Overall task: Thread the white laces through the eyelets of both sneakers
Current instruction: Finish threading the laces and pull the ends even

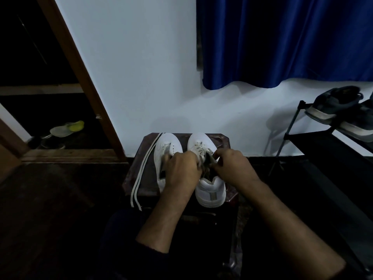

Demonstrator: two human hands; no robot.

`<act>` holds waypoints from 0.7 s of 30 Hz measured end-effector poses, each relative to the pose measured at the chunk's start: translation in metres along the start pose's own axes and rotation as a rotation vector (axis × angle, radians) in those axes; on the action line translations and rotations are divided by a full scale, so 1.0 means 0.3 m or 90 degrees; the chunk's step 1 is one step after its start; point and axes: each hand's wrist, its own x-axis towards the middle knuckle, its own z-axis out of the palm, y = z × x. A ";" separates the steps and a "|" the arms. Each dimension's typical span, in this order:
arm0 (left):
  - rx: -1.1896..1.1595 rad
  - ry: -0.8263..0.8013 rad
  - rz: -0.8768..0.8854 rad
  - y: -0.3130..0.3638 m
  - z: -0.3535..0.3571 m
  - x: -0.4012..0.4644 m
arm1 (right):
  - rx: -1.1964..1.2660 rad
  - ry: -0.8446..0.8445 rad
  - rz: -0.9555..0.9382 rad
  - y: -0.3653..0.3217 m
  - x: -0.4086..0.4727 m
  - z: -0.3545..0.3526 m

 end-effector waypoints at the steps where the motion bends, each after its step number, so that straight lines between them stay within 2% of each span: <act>1: 0.000 -0.004 0.001 0.009 -0.004 0.003 | -0.018 0.024 -0.011 -0.006 -0.002 0.002; 5: -0.009 0.014 0.000 0.032 -0.001 0.025 | -0.040 0.098 -0.009 0.001 0.014 0.020; 11: -0.071 0.040 -0.014 0.017 0.014 0.042 | -0.074 0.108 -0.014 0.002 0.044 0.023; 17: -0.208 0.176 -0.009 -0.093 -0.012 0.022 | -0.065 0.220 -0.074 -0.110 0.050 -0.036; 21: -0.265 0.246 -0.089 -0.216 -0.054 0.006 | -0.006 0.148 -0.173 -0.235 0.092 -0.012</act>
